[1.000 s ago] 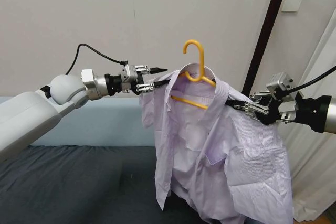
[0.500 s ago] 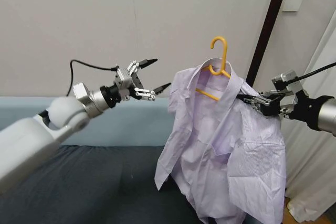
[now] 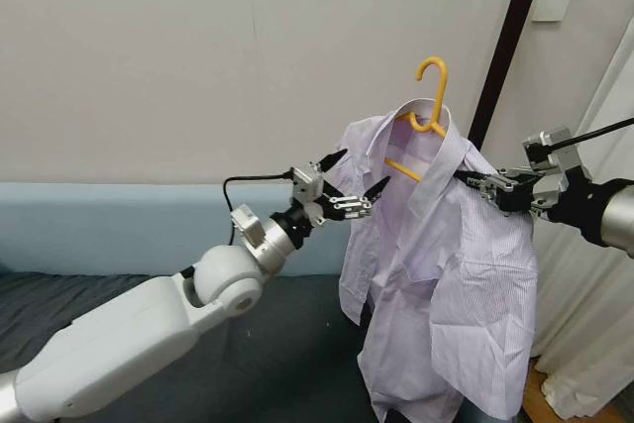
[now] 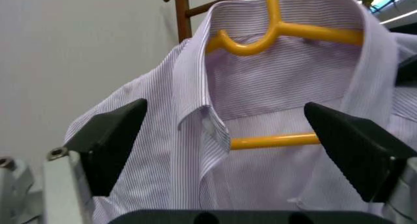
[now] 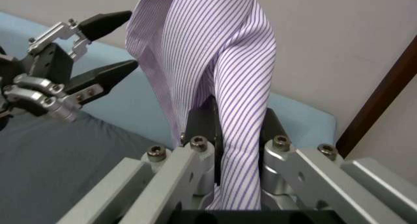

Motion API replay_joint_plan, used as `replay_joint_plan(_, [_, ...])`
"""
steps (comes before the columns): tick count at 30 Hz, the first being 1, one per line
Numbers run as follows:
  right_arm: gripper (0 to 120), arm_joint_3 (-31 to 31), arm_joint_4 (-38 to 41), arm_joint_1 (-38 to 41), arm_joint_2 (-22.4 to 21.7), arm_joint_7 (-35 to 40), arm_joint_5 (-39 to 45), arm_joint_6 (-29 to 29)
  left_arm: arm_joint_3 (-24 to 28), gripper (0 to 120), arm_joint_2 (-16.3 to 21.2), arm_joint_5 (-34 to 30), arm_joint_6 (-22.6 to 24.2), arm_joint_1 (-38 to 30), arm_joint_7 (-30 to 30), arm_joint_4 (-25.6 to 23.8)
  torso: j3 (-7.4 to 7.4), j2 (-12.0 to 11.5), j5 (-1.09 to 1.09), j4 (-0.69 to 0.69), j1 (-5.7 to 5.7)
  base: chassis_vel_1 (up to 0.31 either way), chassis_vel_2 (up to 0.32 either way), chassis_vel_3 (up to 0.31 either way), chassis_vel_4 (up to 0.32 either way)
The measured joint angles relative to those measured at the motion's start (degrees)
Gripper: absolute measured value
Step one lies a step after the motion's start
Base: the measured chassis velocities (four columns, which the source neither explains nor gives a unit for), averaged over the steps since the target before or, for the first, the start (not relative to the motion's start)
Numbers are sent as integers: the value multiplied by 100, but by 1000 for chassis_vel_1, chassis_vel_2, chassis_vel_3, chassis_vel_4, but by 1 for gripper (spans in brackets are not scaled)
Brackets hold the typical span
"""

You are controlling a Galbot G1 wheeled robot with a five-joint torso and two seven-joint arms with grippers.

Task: Pick up the clothes from the sofa and hang them on the clothes hanger.

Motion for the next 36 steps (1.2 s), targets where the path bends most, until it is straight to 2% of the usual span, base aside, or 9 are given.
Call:
replay_joint_plan(4, [8, -2, -19, 1, 0, 10, 1, -10, 24, 81, -65, 42, 31, -24, -127, 42, 0, 0, 0, 1, 0, 0, 0, 0, 0])
replay_joint_plan(6, [8, -15, -28, -1, 21, 31, 0, -16, 31, 67, -125, 88, 90, 2, -227, 76, 0, 0, 0, 4, 0, 0, 0, 0, 0])
replay_joint_plan(7, [8, -15, -28, -1, 21, 31, 0, -16, 31, 67, -125, 88, 90, 2, -227, 76, 0, 0, 0, 4, 0, 0, 0, 0, 0])
replay_joint_plan(12, [8, -67, -23, -28, 63, 91, -30, -41, 7, 44, -176, 242, 49, 164, -280, 55, 0, 0, -1, 2, 0, 0, 0, 0, 0])
replay_joint_plan(14, [8, -68, -26, -30, 74, 96, -30, -42, 5, 40, -165, 249, 48, 185, -281, 45, 0, 0, -1, 2, 0, 0, 0, 0, 0])
replay_joint_plan(23, [8, -50, 88, -18, 58, 153, 20, -30, 8, 5, -108, 216, 90, 176, -321, -79, 0, 0, -2, 2, 0, 0, 0, 0, 0])
replay_joint_plan(25, [8, -51, 88, -18, 62, 168, 15, -29, 10, 0, -98, 205, 117, 174, -350, -131, 0, 0, -2, 2, 0, 0, 0, 0, 0])
replay_joint_plan(30, [8, -78, 11, -48, 101, 189, -75, -23, 11, 0, -14, 87, 346, 109, -593, -493, 0, 0, -2, 3, 0, 0, 0, 0, 0])
replay_joint_plan(36, [8, -75, 48, -48, 135, 192, -73, -14, 15, 0, -35, -732, 1001, -327, -1357, -1120, 0, 0, -1, 1, 0, 0, 0, 0, 0])
